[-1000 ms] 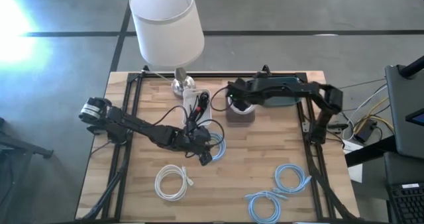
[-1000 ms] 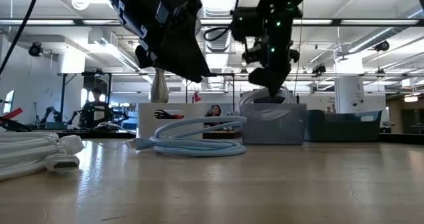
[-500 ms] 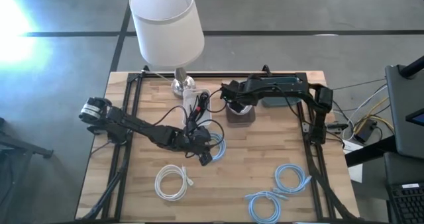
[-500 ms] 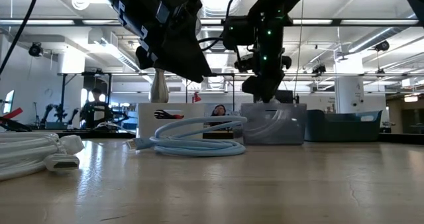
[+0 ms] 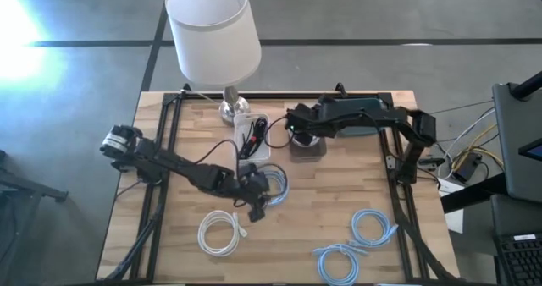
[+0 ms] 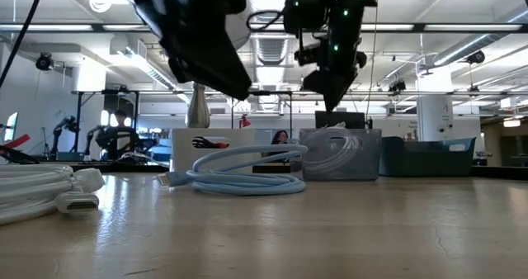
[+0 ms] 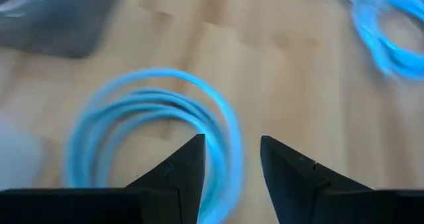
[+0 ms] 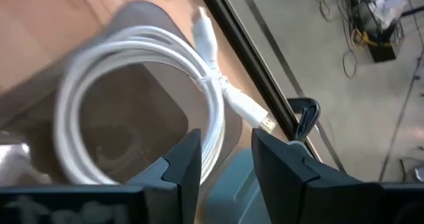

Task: Pick & Place USB Port
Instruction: Put the white HDMI cable into the black bin

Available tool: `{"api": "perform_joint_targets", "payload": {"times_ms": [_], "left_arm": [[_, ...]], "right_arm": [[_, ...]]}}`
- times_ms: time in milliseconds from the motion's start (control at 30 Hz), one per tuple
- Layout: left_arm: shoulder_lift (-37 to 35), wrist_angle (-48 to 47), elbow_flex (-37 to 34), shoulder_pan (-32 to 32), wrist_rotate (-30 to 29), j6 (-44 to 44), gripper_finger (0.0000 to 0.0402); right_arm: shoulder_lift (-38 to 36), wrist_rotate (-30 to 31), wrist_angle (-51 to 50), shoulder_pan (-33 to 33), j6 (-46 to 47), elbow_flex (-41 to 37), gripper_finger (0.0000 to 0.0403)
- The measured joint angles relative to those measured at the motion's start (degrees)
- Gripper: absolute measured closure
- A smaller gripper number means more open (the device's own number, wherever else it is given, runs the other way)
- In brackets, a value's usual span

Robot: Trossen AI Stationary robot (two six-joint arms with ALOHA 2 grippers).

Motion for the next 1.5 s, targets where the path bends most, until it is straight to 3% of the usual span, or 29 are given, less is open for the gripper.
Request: {"api": "perform_joint_targets", "payload": {"times_ms": [167, 433, 667, 1000, 1200, 1500], "left_arm": [[0.0, -5.1, 1.0, -3.8, 4.2, 2.0, 0.0252], [0.0, -25.0, 2.0, -10.8, 4.4, -0.4, 0.0252], [-0.1, -35.3, 1.9, -13.5, 4.0, -4.3, 0.0252], [-0.1, -34.5, -4.7, -13.6, 4.6, -5.8, 0.0252], [-0.1, -26.3, -8.5, -13.6, 11.9, -6.8, 0.0252], [-0.3, -19.4, -11.9, -13.3, 10.7, -8.7, 0.0252]], "right_arm": [[-2.3, 0.0, 0.1, 3.4, 0.0, -0.5, 0.0280], [-3.4, -0.1, 0.4, 8.2, 0.0, -2.4, 0.0273], [-3.4, -0.2, 0.4, 10.9, 2.3, -3.0, 0.0273], [-3.5, -0.6, 0.4, 15.0, 4.1, -3.1, 0.0277], [-3.5, -0.6, 0.8, 17.2, 4.1, -3.1, 0.0270], [-3.5, -0.8, 7.3, 18.3, 4.1, -3.7, 0.0274]]}}
